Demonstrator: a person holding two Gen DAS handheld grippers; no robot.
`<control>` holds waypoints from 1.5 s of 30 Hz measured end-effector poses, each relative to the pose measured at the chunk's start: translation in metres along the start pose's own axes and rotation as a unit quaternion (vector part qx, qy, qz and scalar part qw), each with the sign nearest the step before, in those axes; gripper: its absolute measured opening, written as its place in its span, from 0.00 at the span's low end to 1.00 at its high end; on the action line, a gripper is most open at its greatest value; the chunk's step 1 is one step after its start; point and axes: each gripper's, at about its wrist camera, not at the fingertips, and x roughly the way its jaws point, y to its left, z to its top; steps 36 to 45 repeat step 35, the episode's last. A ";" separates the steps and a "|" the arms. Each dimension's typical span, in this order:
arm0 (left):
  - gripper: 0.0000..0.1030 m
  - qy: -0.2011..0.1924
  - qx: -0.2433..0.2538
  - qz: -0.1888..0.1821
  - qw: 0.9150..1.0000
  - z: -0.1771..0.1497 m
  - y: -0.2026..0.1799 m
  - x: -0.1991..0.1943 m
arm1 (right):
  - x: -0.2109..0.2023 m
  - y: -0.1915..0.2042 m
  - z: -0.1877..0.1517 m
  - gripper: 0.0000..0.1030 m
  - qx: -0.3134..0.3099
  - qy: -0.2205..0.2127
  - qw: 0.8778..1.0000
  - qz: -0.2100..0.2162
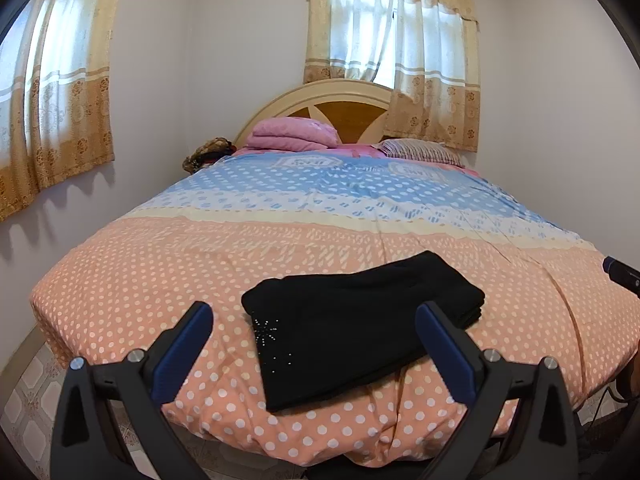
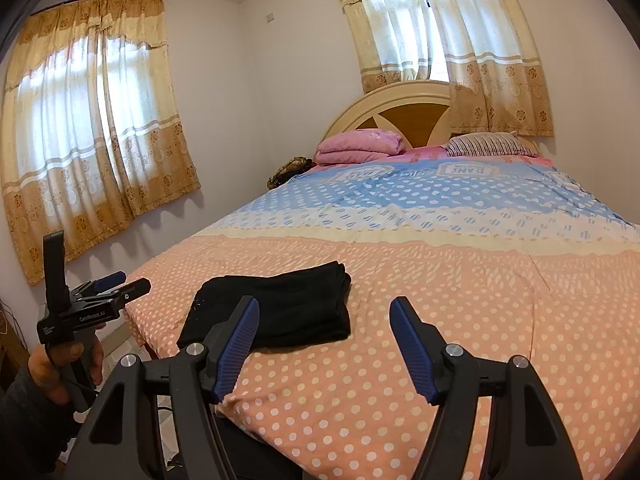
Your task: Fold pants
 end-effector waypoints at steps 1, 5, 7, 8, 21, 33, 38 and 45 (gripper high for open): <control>1.00 0.000 0.000 0.001 1.000 0.000 0.000 0.000 | 0.000 0.000 0.000 0.67 0.000 -0.001 1.000 0.000; 1.00 0.007 -0.007 0.000 1.000 0.000 0.001 0.003 | 0.001 0.001 0.000 0.67 -0.005 -0.002 1.000 -0.001; 1.00 0.013 -0.011 -0.001 1.000 0.000 0.002 0.005 | 0.000 0.004 0.000 0.67 -0.010 -0.003 1.000 -0.001; 1.00 0.015 -0.012 -0.002 1.000 -0.001 0.002 0.005 | 0.000 0.005 -0.001 0.67 -0.013 -0.003 1.000 -0.001; 1.00 0.017 -0.007 0.007 1.000 -0.002 0.003 0.007 | -0.001 0.017 -0.005 0.68 -0.036 -0.005 0.999 0.004; 1.00 0.005 -0.006 0.013 1.000 -0.004 0.005 0.005 | 0.004 0.020 -0.008 0.68 -0.037 0.004 0.999 0.007; 1.00 0.003 -0.005 0.009 1.000 -0.004 0.004 0.005 | 0.004 0.020 -0.008 0.68 -0.037 0.003 0.999 0.006; 1.00 0.003 -0.005 0.009 1.000 -0.004 0.004 0.005 | 0.004 0.020 -0.008 0.68 -0.037 0.003 0.999 0.006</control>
